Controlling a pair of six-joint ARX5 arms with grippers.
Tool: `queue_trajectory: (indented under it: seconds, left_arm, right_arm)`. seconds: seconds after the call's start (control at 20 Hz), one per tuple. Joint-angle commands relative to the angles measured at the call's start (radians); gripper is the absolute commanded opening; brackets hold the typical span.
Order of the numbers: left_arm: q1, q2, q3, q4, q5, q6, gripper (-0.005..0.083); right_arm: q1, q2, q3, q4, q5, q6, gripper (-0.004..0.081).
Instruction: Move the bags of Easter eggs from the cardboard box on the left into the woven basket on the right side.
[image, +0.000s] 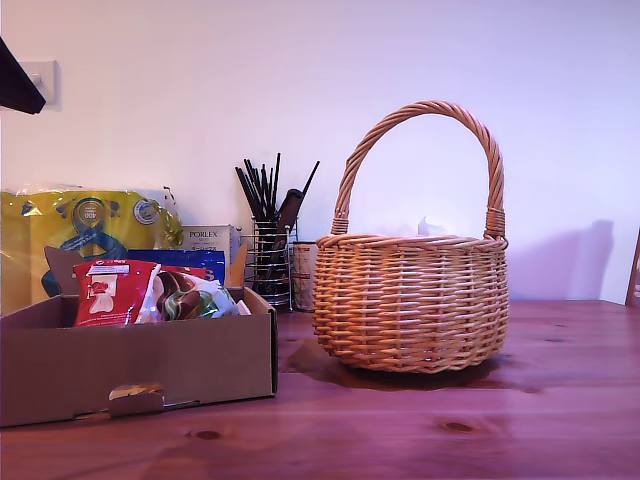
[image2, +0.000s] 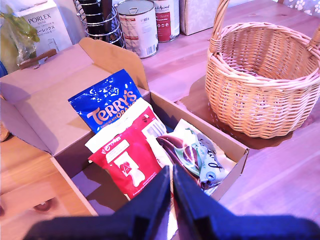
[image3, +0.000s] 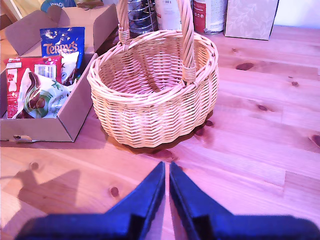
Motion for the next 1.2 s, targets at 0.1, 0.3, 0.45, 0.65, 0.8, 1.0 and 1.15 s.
queue_trajectory:
  seconds: [0.1, 0.3, 0.45, 0.65, 0.8, 1.0, 1.15]
  left_arm:
    - [-0.001, 0.002, -0.011, 0.007, 0.008, -0.007, -0.0022]
    - [-0.001, 0.003, -0.011, 0.007, 0.008, -0.007, -0.0022]
    - [-0.001, 0.002, -0.010, 0.011, 0.009, -0.003, -0.0022]
    - [-0.001, 0.019, 0.034, -0.032, 0.080, 0.067, -0.0022]
    - [0.008, 0.060, 0.128, -0.163, 0.124, 0.155, -0.0022]
    - [0.025, 0.118, 0.212, -0.278, 0.146, 0.332, -0.0022]
    - [0.056, 0.152, 0.215, -0.306, 0.167, 0.408, -0.0022]
  right_arm:
    - [0.000, -0.004, 0.015, 0.005, -0.006, 0.002, -0.0012]
    - [0.000, -0.004, 0.015, 0.005, -0.007, 0.002, -0.0012]
    - [0.000, -0.002, 0.015, 0.035, -0.009, 0.002, -0.0012]
    - [0.000, 0.040, 0.022, 0.113, -0.136, 0.002, -0.0013]
    - [0.015, 0.115, 0.042, 0.110, -0.201, -0.003, -0.0012]
    - [0.064, 0.188, 0.055, 0.161, -0.251, 0.019, -0.0012]
    - [0.068, 0.199, 0.057, 0.222, -0.270, 0.060, -0.0012]
